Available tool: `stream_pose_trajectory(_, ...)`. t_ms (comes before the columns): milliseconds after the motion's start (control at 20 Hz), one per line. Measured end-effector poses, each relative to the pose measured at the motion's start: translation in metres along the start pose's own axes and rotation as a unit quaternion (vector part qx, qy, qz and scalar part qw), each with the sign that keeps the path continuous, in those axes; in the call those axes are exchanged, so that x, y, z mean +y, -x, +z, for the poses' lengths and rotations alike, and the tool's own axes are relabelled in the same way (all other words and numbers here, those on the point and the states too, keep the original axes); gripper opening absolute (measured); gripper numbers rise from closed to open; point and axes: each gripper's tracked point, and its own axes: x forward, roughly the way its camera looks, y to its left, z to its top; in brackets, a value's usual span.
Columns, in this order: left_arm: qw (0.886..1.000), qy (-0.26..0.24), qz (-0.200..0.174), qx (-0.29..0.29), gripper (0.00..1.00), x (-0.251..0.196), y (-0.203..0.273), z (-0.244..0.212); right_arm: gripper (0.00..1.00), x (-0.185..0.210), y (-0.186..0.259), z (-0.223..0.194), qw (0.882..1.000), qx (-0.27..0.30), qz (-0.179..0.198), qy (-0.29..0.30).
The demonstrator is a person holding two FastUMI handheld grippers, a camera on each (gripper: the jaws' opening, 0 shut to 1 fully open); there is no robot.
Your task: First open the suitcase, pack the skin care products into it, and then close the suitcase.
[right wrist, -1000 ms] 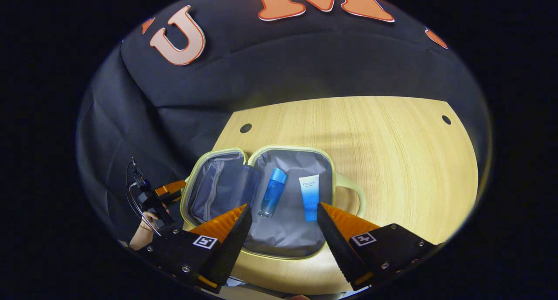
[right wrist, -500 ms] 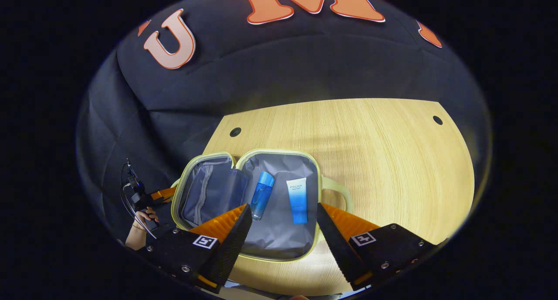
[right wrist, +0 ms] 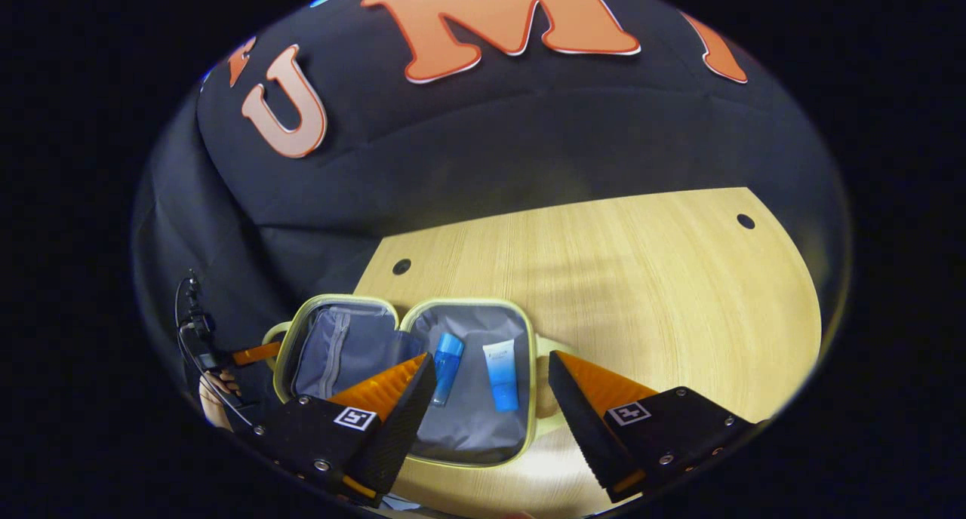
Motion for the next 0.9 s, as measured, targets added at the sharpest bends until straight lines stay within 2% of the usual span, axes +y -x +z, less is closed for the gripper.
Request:
stream_pose_trajectory(200,0.999,-0.050,0.007,-0.016,0.06,-0.049,0.032,0.031,0.96,-0.024,0.025,0.019,0.999,-0.033,0.002,0.003)
stream_pose_trajectory(450,0.991,-0.117,0.062,-0.028,0.06,-0.121,0.055,0.054,0.96,-0.071,0.057,0.031,0.997,-0.064,0.003,0.032)
stream_pose_trajectory(700,0.973,-0.201,0.109,-0.042,0.06,-0.206,0.067,0.062,0.95,-0.122,0.082,0.026,0.997,-0.074,0.013,0.037)
stream_pose_trajectory(900,0.950,-0.270,0.152,-0.041,0.06,-0.270,0.063,0.051,0.95,-0.165,0.098,0.015,0.996,-0.075,0.015,0.035)
